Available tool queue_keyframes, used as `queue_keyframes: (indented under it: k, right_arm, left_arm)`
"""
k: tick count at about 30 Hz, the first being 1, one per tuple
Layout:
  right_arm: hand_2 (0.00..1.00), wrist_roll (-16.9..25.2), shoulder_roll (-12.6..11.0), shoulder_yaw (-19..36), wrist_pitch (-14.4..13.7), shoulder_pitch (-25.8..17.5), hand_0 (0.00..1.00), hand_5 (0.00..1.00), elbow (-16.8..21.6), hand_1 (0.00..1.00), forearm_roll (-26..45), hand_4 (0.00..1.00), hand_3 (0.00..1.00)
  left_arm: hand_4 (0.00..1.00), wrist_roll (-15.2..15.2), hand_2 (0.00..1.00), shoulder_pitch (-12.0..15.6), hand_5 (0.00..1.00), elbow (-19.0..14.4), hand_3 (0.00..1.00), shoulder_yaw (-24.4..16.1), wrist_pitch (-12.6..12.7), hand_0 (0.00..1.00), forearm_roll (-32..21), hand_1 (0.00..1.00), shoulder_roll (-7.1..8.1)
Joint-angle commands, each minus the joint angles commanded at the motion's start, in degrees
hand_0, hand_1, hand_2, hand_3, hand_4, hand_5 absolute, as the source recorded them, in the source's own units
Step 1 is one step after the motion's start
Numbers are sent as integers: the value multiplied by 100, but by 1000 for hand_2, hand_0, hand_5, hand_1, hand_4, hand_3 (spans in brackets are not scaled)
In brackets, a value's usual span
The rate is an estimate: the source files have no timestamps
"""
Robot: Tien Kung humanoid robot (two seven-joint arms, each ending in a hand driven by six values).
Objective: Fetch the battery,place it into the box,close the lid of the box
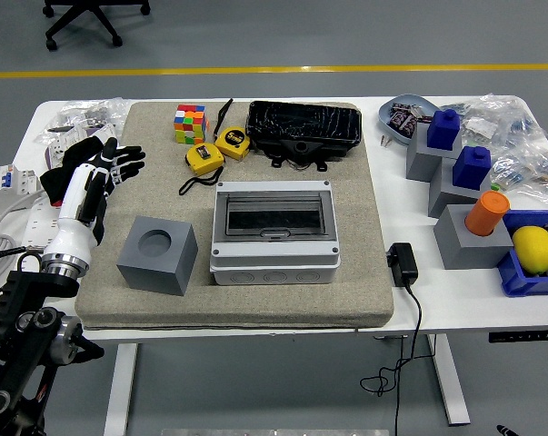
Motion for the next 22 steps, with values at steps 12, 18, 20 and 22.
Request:
queue_keyframes:
  k: [12,18,20,22]
  right_arm:
    - [881,-190,3,-605,-654,-14,998,998,0,957,1055,998,839]
    - [863,-123,9,-366,-288,3,998,362,0,921,-50,616,745]
    - [863,-39,9,-265,-233,7,998,362,0,921,-206,616,745]
    - [863,76,6,-184,-182,8,998,362,0,921,-204,616,745]
  left_arm:
    - [998,7,681,16,998,-11,652,-37,39,725,-12,700,-13]
    - [995,13,681,5,998,-9,651,-29,43,723,-13,699,-24]
    - [995,15,681,6,998,-9,651,-29,45,723,-12,699,-23]
    - [995,14,681,7,998,-14,651,-32,48,723,-10,699,-21]
